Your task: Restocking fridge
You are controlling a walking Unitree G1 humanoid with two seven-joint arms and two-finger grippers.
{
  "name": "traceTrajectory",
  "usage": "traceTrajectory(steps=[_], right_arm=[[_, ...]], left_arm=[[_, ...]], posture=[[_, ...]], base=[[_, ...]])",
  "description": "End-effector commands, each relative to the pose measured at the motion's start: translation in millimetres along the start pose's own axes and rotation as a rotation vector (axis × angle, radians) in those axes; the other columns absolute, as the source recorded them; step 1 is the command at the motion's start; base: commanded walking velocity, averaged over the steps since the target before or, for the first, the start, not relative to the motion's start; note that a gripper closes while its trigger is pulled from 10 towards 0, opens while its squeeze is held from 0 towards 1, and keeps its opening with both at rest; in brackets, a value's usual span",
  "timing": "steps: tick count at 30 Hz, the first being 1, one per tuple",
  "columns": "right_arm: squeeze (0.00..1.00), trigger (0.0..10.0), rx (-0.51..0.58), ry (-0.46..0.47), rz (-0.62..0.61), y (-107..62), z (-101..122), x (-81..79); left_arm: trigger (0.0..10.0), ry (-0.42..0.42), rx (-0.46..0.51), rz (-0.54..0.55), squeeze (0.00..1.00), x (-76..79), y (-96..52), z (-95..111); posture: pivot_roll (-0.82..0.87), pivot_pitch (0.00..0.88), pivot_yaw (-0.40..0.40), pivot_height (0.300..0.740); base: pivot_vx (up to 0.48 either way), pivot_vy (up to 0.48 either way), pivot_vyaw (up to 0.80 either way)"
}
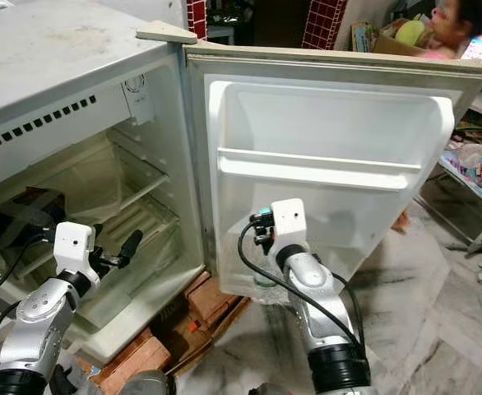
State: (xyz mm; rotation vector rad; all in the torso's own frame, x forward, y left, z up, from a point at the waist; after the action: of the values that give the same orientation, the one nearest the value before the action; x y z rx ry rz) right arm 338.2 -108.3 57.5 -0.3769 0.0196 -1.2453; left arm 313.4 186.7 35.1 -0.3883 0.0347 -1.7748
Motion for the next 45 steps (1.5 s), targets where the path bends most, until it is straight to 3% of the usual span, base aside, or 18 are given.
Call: traceTrajectory(steps=[1, 33, 38, 45], right_arm=[[0.00, 10.0, 0.037, 0.009, -0.001, -0.1, 11.4, 2.6], [0.00, 10.0, 0.049, 0.015, 0.005, 0.9, 14.6, 1.6], [0.00, 10.0, 0.108, 0.026, 0.066, 3.5, 24.9, -10.4], [0.00, 10.0, 0.133, 0.035, 0.044, 2.6, 28.3, -7.3]], left_arm=[[10.0, 0.009, 0.002, 0.008, 0.00, -2.2, -1.2, 2.6], [10.0, 0.009, 0.001, 0.014, 0.00, -1.8, -0.4, 3.9], [10.0, 0.053, 0.007, 0.041, 0.00, -6.3, -0.2, 5.7], [10.0, 0.059, 0.025, 0.065, 0.00, -8.6, -0.5, 8.3]], posture=[[0.10, 0.038, -0.035, 0.740], [0.10, 0.039, -0.033, 0.740], [0.10, 0.039, -0.033, 0.740], [0.10, 0.033, -0.033, 0.740]], base=[[0.000, 0.000, 0.00], [0.000, 0.000, 0.00], [0.000, 0.000, 0.00], [0.000, 0.000, 0.00]])
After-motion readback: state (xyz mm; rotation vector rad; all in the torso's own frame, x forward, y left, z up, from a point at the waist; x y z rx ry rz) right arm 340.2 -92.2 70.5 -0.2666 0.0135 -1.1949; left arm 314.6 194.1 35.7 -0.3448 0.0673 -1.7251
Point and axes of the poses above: a point about 5 cm out from each wrist's last joint towards the gripper, its own y axis pointing out of the wrist towards the gripper, its own z axis along the axis of the wrist's last joint, x = y × z, the point moved 6 cm from there along y, pointing out of the wrist towards the gripper, and after that the axes turned 14 degrees about -y, right-handed, at the moved point
